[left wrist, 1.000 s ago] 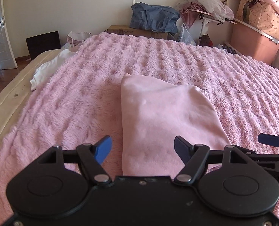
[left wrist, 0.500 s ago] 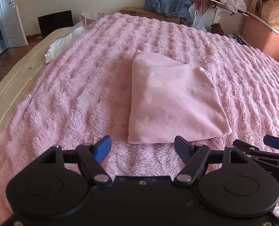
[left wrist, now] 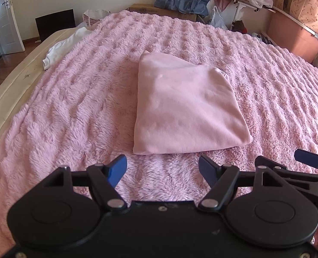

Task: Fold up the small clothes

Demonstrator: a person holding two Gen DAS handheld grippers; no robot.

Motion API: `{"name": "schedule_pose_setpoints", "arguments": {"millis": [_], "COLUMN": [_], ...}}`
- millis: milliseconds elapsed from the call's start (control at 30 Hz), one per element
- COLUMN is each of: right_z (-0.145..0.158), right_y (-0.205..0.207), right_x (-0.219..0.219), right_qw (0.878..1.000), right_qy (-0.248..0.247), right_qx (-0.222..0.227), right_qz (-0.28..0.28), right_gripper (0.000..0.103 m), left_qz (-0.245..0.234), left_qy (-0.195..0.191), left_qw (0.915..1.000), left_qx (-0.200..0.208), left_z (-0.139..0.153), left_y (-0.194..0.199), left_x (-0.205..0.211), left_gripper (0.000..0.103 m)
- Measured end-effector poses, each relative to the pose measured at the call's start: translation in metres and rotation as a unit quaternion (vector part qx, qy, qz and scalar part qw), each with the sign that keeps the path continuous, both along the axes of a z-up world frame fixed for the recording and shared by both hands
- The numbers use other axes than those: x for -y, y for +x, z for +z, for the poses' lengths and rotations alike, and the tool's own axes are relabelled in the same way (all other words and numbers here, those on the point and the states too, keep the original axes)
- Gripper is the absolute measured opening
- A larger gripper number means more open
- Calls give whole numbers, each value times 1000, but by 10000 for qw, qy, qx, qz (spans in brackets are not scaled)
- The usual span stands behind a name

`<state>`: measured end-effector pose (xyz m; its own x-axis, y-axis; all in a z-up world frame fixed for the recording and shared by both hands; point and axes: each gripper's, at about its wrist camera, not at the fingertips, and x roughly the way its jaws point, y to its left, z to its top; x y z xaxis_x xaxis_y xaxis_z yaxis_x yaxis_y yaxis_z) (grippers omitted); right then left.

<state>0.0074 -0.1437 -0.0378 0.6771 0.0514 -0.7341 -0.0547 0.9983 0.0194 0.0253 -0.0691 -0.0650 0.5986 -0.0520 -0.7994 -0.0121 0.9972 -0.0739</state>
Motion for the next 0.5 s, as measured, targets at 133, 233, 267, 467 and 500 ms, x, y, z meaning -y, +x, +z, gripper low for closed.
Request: {"name": "schedule_pose_setpoints", "arguments": {"millis": [133,233,267,467,500], "right_z": [-1,-2,-3,-3,-3], "right_y": [0,0,0,0,0], "right_x": [-1,0,0,0,0], "right_qw": [10000,10000,10000,10000,10000], "right_qy": [-47,-50,-46,-63,-66], "right_qx": [-1,-26,-36,-40,-38], "right_qz": [-2,-3,-2,-7,-5], "right_gripper": [82,82,82,82,82], "left_qz": [-6,-3,0,42,40], "left_qy": [44,80,90,134,137], "left_qw": [10000,10000,10000,9999,9999], "left_qx": [-1,-26,-28,-41,-45], "left_z": [0,-1,-1,-2,-2], "left_y": [1,1,2,3,3], "left_x": [-1,-2,-2,-4,-4], "left_gripper": [78,78,78,78,78]}}
